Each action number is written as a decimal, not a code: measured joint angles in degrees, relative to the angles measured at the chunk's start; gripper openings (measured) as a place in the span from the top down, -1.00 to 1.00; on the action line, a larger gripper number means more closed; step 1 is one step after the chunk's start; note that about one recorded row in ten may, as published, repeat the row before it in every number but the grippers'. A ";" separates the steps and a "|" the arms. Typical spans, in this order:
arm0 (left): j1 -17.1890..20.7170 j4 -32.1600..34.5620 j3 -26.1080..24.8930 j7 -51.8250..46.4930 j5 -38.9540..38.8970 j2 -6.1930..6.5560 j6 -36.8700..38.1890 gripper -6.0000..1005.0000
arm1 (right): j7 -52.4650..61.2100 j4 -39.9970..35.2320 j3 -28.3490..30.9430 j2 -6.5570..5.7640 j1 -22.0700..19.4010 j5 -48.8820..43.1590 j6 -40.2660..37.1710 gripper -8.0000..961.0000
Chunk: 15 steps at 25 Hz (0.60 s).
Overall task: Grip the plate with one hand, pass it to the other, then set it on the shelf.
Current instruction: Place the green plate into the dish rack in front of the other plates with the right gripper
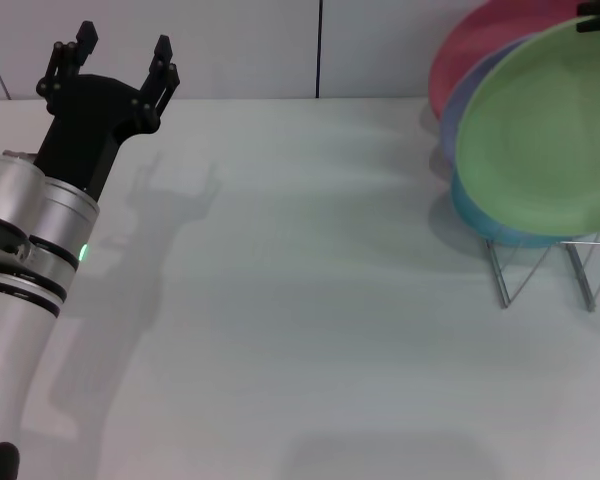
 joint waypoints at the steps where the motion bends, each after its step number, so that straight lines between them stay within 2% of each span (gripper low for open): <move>1: -0.38 0.21 0.02 0.00 0.00 0.00 -0.08 -0.56 | -0.39 -0.06 0.13 0.08 -0.49 -0.03 -0.08 0.88; 15: -1.82 0.73 1.45 -0.14 -0.02 -0.08 -0.46 -0.56 | -2.84 0.97 0.11 0.38 -2.87 -0.06 0.00 0.87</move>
